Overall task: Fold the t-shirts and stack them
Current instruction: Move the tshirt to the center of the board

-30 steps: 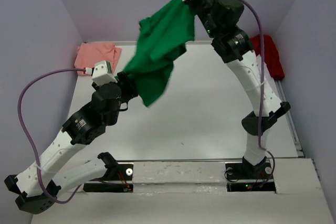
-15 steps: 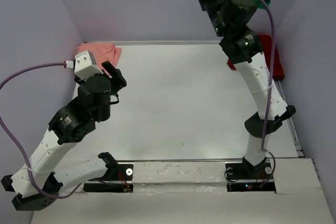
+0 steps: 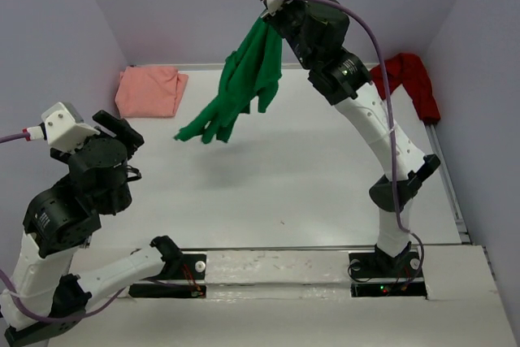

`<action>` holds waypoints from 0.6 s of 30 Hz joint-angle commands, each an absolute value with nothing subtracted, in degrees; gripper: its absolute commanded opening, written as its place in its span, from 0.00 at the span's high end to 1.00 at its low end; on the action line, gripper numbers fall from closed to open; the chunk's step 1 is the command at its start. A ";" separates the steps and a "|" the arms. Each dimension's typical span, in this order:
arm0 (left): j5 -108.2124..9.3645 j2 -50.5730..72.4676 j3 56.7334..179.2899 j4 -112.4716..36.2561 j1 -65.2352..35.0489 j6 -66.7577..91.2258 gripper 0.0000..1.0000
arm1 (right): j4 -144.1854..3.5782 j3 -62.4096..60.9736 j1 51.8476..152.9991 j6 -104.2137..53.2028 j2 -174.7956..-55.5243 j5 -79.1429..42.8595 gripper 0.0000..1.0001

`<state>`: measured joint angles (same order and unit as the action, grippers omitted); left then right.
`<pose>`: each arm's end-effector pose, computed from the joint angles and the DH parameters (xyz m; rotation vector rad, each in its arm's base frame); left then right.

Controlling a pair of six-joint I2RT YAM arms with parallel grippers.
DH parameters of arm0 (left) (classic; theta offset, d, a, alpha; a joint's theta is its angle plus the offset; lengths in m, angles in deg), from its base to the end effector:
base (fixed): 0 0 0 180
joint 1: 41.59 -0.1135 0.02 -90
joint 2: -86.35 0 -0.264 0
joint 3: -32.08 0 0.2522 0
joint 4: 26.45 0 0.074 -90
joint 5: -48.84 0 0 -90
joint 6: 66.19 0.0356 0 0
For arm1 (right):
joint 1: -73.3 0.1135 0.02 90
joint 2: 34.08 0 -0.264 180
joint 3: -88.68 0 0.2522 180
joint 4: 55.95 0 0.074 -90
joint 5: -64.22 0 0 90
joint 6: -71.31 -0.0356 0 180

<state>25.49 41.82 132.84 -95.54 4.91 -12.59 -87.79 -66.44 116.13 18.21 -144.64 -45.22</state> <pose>0.0636 -0.0195 0.4887 -0.6382 1.5317 -0.0515 0.2995 0.2614 0.5613 -0.6351 1.2060 -0.1418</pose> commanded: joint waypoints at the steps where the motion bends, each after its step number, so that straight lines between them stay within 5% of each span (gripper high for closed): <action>1: 32.05 39.68 132.86 -99.99 4.81 -16.89 0.22 | -81.57 -64.22 112.50 18.93 -136.92 -47.05 1.00; 9: 27.75 38.71 128.99 -87.36 4.73 -7.76 0.20 | -80.34 -55.52 103.27 17.60 -127.25 -45.38 1.00; 18: 25.37 39.33 126.35 -87.94 4.73 -9.41 0.20 | -85.17 -61.57 103.35 12.87 -131.18 -40.91 1.00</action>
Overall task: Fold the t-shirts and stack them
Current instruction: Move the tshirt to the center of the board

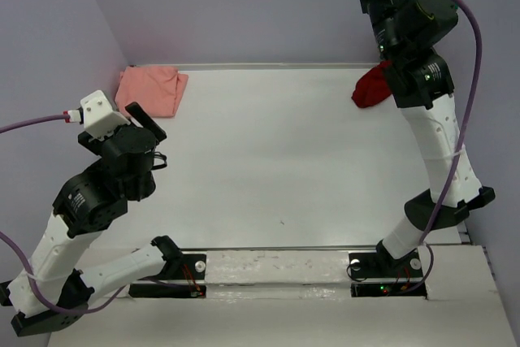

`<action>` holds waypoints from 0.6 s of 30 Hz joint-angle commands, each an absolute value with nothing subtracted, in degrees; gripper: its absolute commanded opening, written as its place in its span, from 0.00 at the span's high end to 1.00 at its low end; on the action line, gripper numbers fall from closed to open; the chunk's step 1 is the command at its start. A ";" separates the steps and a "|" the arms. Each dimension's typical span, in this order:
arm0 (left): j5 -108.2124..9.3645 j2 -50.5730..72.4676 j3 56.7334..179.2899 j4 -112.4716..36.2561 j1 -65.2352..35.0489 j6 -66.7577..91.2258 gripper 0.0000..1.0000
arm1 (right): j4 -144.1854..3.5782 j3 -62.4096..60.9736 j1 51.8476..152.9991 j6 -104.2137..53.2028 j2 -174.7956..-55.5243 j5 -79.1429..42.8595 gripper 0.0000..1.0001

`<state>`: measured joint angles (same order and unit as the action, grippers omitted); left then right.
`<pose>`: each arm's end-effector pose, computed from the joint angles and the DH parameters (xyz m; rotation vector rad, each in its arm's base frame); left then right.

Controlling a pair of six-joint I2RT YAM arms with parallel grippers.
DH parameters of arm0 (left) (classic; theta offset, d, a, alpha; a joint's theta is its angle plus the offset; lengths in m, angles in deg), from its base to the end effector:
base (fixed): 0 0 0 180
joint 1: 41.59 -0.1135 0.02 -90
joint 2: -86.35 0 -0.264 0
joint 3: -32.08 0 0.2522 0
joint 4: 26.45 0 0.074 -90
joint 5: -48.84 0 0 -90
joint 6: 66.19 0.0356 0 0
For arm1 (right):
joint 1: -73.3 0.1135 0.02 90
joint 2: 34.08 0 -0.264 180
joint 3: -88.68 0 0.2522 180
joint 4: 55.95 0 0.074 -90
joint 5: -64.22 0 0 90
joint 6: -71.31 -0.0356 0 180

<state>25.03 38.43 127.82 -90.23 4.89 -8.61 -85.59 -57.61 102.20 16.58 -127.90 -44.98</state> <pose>0.0907 -0.0482 0.4720 -0.5517 1.5891 0.0364 0.2599 0.1301 0.6187 -0.3669 1.1432 -0.2938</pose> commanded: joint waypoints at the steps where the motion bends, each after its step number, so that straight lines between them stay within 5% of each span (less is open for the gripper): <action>1: 25.20 39.59 126.09 -87.85 4.73 -9.58 0.20 | -85.18 -61.75 104.05 12.95 -131.81 -40.99 1.00; 18: 23.79 39.51 125.03 -87.94 4.73 -10.20 0.20 | -86.06 -66.42 113.73 15.23 -140.26 -43.80 1.00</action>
